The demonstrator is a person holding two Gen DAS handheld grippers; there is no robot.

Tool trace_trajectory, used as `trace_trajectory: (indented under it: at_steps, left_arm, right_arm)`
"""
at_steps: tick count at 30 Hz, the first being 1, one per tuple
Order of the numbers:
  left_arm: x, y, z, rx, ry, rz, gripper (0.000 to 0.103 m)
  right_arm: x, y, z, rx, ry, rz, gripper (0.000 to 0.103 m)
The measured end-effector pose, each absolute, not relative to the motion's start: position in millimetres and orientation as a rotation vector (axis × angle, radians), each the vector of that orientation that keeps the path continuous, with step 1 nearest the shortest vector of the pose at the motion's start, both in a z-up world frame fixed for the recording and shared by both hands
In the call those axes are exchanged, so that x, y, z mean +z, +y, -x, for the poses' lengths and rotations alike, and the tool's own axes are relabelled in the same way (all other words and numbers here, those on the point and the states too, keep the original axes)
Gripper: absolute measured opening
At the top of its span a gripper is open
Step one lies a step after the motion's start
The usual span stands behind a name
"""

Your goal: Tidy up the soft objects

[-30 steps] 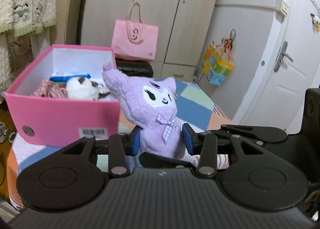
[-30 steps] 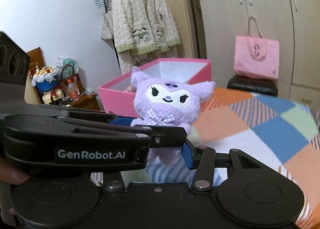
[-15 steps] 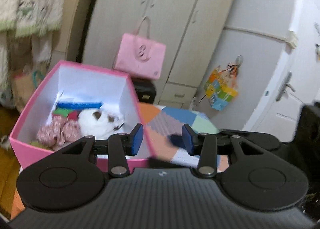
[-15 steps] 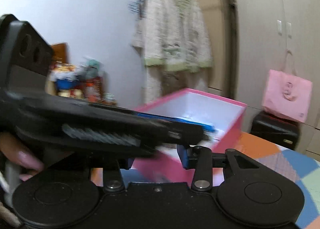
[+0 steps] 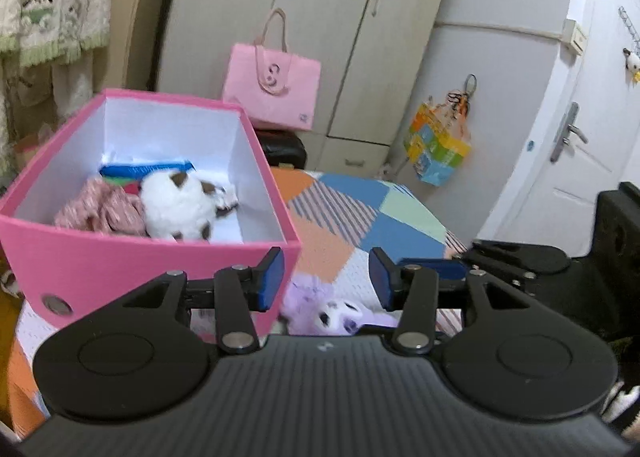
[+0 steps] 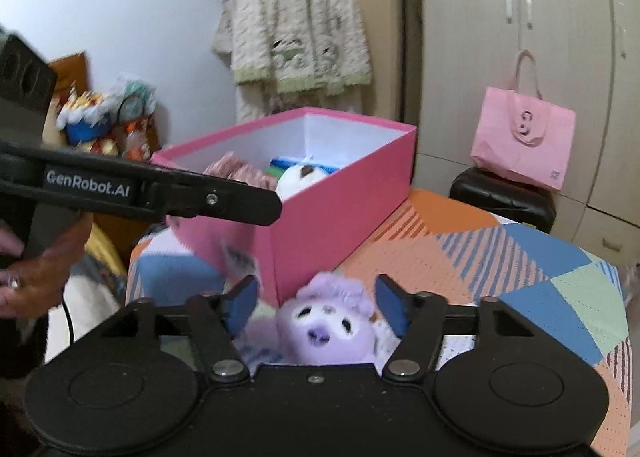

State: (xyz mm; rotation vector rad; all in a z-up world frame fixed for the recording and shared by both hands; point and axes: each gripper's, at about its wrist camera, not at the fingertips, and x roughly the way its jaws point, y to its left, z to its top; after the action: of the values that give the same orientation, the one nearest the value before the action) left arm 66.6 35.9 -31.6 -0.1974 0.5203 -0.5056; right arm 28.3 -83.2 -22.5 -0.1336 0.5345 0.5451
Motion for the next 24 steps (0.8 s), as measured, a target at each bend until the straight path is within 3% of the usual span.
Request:
trace_trajectory:
  at_steps: [12,15,24]
  left_arm:
    - [-76,19,-82,-0.540,0.676,0.226,0.049]
    - [-83,10,-83,-0.530,0.641,0.185,0.058]
    - [-97,-7,-87,-0.461,0.650,0.128,0.060]
  right_arm:
    - [-59,-73,-40,0.622,0.578,0.241,0.084]
    - [-66,-74,-40,0.625,0.565,0.249,0.086]
    - [-83,-77,-51,0.601,0.595,0.175,0.090]
